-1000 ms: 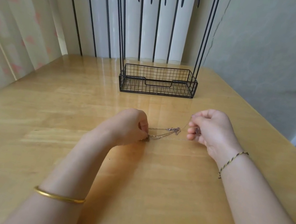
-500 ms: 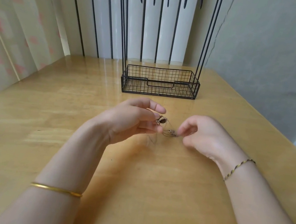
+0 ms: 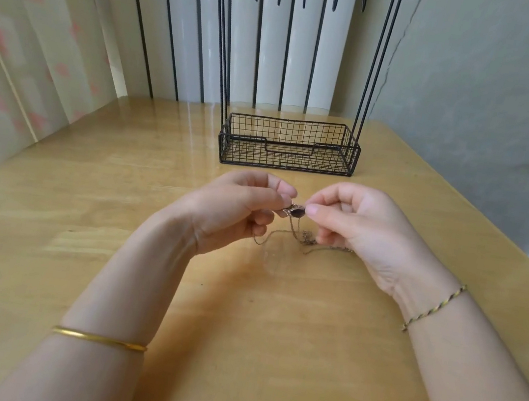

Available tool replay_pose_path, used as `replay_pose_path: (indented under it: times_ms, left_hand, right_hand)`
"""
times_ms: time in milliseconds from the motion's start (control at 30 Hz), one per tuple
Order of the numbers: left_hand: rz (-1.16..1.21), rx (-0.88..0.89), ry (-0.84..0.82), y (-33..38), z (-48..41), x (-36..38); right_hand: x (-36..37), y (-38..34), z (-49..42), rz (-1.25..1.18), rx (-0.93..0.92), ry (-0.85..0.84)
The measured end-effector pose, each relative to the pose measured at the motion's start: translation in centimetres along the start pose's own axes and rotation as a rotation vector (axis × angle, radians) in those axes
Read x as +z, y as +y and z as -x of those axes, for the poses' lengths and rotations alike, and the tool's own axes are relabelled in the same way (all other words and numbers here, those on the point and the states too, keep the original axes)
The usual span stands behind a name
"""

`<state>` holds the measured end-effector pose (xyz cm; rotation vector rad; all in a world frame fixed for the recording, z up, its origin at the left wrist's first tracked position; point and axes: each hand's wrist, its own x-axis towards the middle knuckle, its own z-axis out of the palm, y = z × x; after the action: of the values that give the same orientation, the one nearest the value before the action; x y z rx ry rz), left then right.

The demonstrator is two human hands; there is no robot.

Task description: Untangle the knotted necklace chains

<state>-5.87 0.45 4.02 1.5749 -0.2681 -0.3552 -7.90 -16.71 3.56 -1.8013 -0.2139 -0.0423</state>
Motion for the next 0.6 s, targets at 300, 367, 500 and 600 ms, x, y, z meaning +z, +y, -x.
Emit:
replay_pose_path:
  times_ms: [300, 367, 500, 600]
  left_hand:
    - [-0.102, 0.012, 0.000, -0.09, 0.12, -0.08]
    - [-0.144, 0.032, -0.010, -0.02, 0.19, 0.20]
    - [-0.244, 0.071, 0.041, 0.01, 0.04, 0.54]
    - [-0.290, 0.096, 0.105, -0.02, -0.07, 0.69]
  right_hand:
    - [0.12, 0.22, -0.46, -0.160, 0.010, 0.051]
    - [0.04, 0.27, -0.50, -0.186, 0.013, 0.049]
    - [0.13, 0.10, -0.46, -0.221, 0.007, 0.056]
    - [0.18, -0.14, -0.38, -0.245, -0.008, 0.071]
